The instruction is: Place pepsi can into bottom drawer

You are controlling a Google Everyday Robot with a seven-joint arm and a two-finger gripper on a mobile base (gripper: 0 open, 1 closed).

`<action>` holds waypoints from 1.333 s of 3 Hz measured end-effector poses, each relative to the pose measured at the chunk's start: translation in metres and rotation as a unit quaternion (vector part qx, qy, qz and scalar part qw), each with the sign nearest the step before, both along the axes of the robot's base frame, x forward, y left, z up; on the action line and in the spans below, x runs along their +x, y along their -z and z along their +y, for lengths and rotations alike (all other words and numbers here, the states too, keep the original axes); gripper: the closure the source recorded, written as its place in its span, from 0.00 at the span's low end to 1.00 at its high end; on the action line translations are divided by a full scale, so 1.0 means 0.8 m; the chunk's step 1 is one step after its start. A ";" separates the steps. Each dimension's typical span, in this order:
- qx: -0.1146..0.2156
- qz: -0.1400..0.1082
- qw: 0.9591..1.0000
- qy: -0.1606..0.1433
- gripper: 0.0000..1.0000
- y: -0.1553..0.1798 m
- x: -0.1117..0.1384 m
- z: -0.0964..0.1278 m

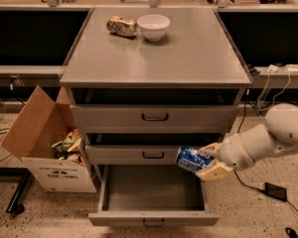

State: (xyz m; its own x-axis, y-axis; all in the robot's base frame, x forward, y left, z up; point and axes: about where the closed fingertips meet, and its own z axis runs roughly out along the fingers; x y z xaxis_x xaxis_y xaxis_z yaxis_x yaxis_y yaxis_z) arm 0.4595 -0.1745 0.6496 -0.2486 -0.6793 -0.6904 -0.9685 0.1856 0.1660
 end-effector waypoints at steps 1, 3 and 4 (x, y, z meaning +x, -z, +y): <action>0.013 0.035 0.999 0.024 1.00 0.096 -0.014 0.001; 0.016 0.044 0.999 0.026 1.00 0.108 -0.014 0.004; 0.020 0.038 0.998 0.049 1.00 0.163 -0.006 0.003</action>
Offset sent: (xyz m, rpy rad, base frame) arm -0.0104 -0.0009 -0.0675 0.0205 0.0611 -0.0428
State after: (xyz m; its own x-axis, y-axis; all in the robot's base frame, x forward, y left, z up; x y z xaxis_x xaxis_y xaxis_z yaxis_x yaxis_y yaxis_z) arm 0.4549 -0.1722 0.5190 -0.3648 -0.6214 -0.6933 -0.9305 0.2703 0.2474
